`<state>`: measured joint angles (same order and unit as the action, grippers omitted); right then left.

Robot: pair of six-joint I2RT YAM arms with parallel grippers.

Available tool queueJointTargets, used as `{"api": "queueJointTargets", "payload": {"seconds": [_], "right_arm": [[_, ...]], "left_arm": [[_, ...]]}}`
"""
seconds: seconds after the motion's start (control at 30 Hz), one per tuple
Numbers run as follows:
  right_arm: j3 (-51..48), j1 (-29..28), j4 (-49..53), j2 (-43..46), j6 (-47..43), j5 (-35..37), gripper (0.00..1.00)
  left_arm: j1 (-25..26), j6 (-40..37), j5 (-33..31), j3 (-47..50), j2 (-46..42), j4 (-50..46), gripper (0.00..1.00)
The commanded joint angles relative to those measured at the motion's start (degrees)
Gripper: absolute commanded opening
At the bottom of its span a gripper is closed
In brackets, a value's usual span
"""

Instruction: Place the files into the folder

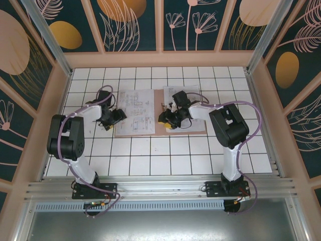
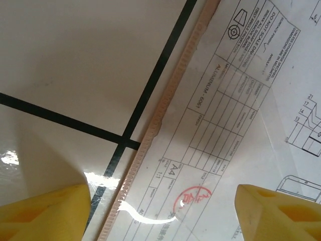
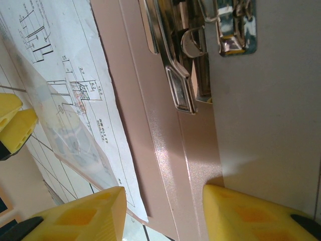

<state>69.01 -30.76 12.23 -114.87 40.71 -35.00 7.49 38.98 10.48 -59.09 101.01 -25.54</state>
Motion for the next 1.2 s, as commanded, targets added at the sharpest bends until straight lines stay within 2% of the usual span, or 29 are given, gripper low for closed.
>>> {"api": "queueJointTargets", "payload": {"seconds": [0.0,0.27,0.43,0.57,0.87,1.17], "right_arm": [[-1.52,-0.11,7.11,-4.57,-1.50,5.25,0.47],[-1.64,-0.09,7.11,-4.89,-0.99,4.95,0.46],[-1.87,0.00,6.84,-4.83,-0.63,4.77,0.46],[-1.91,0.00,6.84,-4.99,-0.49,4.77,0.46],[-1.62,0.35,7.11,-5.31,-0.67,4.68,0.46],[-1.51,1.03,7.29,-5.92,-1.14,4.42,0.46]], "left_arm": [[-0.02,-3.04,3.91,-0.25,1.51,3.48,0.76],[1.59,-5.36,11.48,2.30,2.30,9.20,0.75],[2.36,-6.11,8.03,2.64,2.73,7.43,0.74],[2.40,-6.29,8.02,2.88,1.15,7.74,0.74],[2.70,-5.81,14.21,3.04,-4.53,10.33,0.70],[2.79,-2.78,16.41,3.04,-9.47,9.71,0.67]]}}
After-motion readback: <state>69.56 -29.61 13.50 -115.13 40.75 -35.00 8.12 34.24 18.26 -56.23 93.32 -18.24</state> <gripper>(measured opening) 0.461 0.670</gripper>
